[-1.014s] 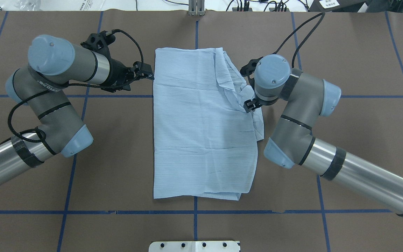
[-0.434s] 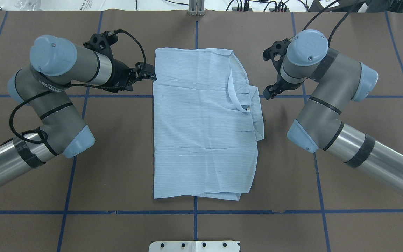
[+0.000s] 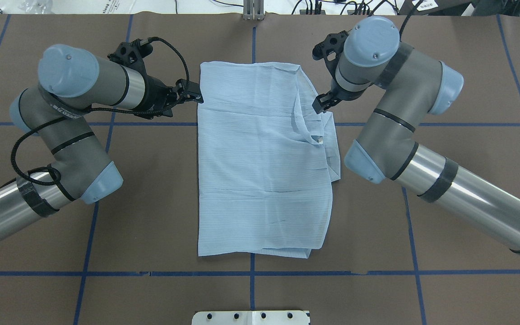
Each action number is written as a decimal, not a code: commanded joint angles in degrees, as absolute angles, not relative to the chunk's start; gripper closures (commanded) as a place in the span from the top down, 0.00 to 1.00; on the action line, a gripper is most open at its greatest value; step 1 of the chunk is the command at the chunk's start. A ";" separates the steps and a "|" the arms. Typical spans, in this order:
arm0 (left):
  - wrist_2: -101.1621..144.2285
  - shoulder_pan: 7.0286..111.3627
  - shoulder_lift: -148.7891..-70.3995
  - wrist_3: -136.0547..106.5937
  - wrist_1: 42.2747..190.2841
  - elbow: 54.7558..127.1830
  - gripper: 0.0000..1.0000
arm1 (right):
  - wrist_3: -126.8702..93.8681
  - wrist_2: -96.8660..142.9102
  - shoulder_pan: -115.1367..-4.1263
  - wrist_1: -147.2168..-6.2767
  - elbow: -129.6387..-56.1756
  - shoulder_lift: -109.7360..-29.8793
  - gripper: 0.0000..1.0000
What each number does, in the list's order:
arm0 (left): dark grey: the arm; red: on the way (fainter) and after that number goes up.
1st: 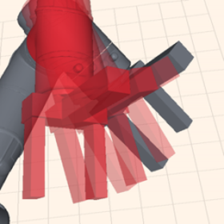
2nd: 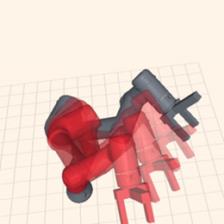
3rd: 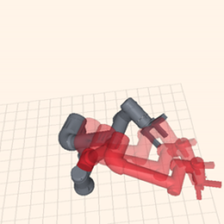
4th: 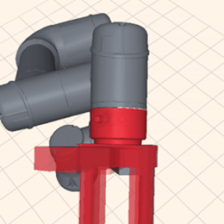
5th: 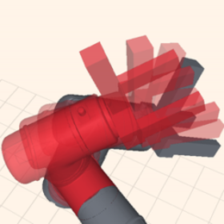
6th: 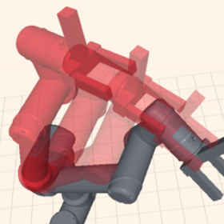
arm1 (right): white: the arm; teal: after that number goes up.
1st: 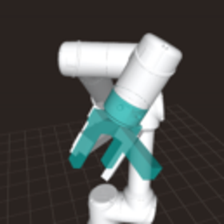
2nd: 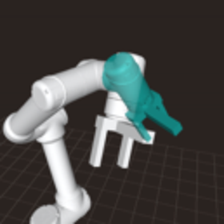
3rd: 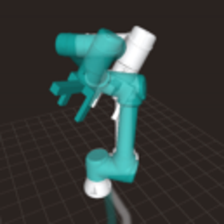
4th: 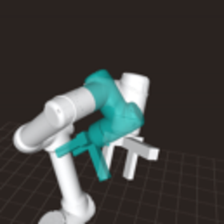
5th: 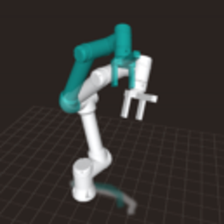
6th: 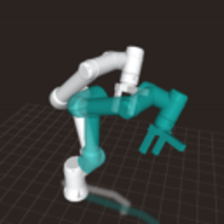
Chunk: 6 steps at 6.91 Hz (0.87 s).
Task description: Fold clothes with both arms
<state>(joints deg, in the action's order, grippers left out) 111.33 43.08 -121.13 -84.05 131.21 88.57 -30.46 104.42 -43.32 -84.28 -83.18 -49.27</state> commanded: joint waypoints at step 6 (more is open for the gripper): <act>111.18 43.07 -121.11 -84.02 131.04 92.46 1.00 | -33.13 104.33 -37.53 -77.87 -70.58 -43.42 1.00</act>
<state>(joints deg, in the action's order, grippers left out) 111.18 43.14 -121.08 -84.02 131.05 92.10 -33.03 104.36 -38.27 -77.75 -71.10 -43.09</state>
